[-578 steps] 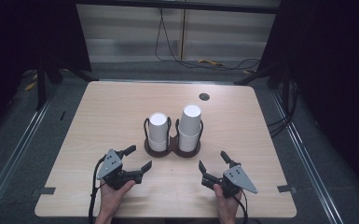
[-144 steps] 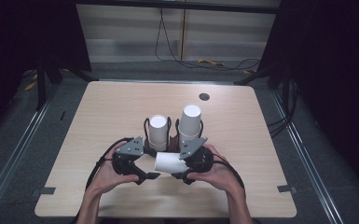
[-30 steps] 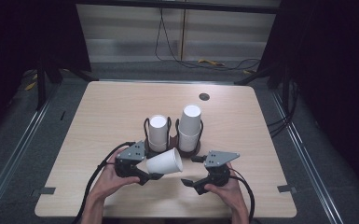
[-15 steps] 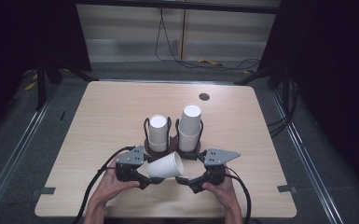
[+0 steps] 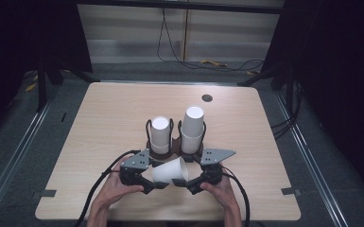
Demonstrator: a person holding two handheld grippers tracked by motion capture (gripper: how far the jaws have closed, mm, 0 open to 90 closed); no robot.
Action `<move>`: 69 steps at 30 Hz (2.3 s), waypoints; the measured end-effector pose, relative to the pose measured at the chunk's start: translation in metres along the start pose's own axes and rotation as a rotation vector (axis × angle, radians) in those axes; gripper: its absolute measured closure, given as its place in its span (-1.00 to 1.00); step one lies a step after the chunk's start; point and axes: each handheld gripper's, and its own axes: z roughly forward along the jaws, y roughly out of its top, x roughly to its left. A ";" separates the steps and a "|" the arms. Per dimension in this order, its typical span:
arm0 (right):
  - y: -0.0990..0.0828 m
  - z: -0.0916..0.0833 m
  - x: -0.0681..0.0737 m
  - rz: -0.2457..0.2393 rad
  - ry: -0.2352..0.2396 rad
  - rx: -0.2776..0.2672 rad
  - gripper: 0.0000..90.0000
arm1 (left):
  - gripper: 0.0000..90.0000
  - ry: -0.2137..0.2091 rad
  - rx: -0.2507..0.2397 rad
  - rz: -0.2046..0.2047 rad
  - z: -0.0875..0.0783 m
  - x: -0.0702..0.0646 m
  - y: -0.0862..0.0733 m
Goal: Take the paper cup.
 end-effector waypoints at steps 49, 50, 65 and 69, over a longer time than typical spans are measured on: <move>0.011 -0.059 -0.011 0.068 -0.224 0.036 -0.47 | -0.65 0.508 -0.219 -0.120 -0.006 -0.010 -0.035; 0.011 -0.062 -0.012 0.073 -0.227 0.037 -0.47 | -0.65 0.523 -0.232 -0.126 -0.005 -0.011 -0.037; 0.023 -0.098 -0.021 0.123 -0.442 0.106 -0.47 | -0.65 0.677 -0.298 -0.126 -0.002 -0.021 -0.051; 0.031 -0.105 -0.027 0.133 -0.485 0.142 -0.47 | -0.65 0.698 -0.316 -0.133 -0.003 -0.023 -0.052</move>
